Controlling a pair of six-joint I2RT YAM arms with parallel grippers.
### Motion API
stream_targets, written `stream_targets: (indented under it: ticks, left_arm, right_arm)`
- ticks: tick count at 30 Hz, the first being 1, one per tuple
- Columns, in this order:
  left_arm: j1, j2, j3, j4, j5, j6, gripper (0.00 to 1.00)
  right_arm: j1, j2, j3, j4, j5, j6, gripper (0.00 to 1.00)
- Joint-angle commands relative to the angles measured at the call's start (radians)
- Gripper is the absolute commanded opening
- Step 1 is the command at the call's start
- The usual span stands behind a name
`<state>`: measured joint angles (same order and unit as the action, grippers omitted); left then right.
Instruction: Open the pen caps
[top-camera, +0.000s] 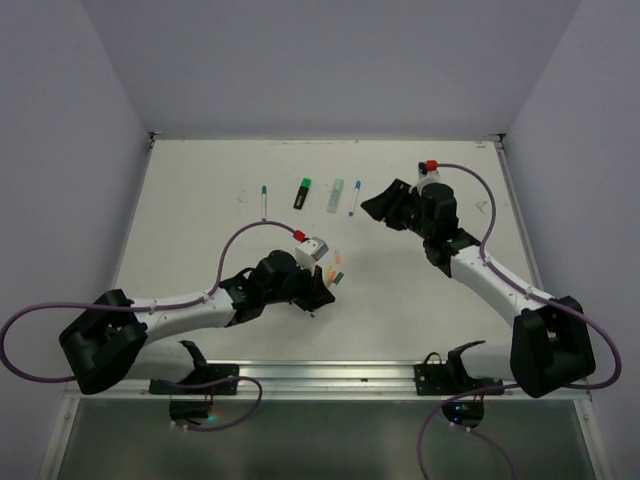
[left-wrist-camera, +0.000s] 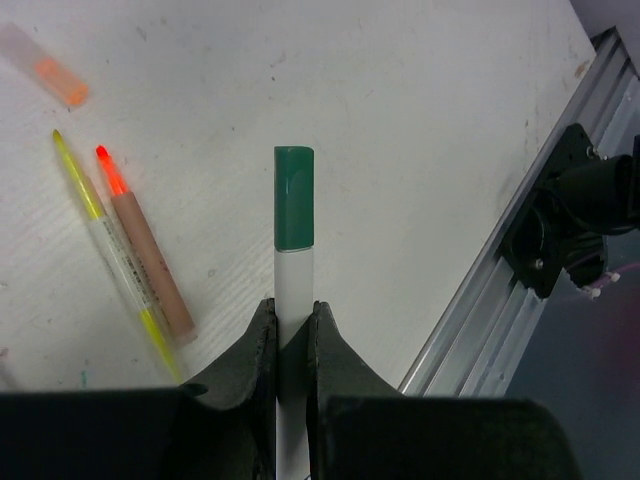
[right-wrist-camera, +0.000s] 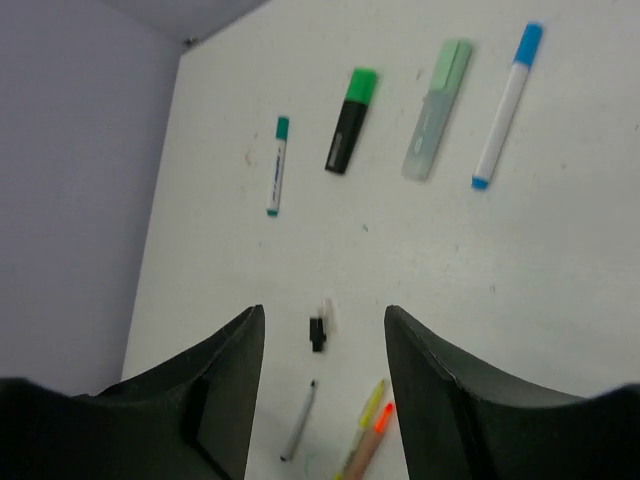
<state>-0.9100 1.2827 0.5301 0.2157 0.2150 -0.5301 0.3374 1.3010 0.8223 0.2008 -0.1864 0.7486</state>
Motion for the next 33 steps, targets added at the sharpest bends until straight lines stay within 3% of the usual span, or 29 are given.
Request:
stream_targets:
  ticks: [1, 8, 16, 27, 33]
  left_arm:
    - [0.005, 0.003, 0.068, 0.051, -0.075, -0.028, 0.0]
    - [0.006, 0.088, 0.172, 0.067, -0.118, -0.041, 0.0]
    - [0.006, 0.127, 0.209, 0.108, -0.132, -0.067, 0.0]
    - [0.006, 0.144, 0.234, 0.123, -0.134, -0.065, 0.0]
    - [0.006, 0.142, 0.228, 0.131, -0.132, -0.067, 0.0]
  right_arm:
    - [0.05, -0.063, -0.064, 0.055, -0.105, 0.026, 0.57]
    - [0.149, -0.104, -0.182, 0.124, -0.096, 0.05, 0.63]
    - [0.176, -0.1, -0.235, 0.144, -0.088, 0.049, 0.65]
    - [0.189, -0.057, -0.247, 0.184, -0.107, 0.066, 0.52]
    - [0.193, -0.043, -0.25, 0.207, -0.107, 0.078, 0.4]
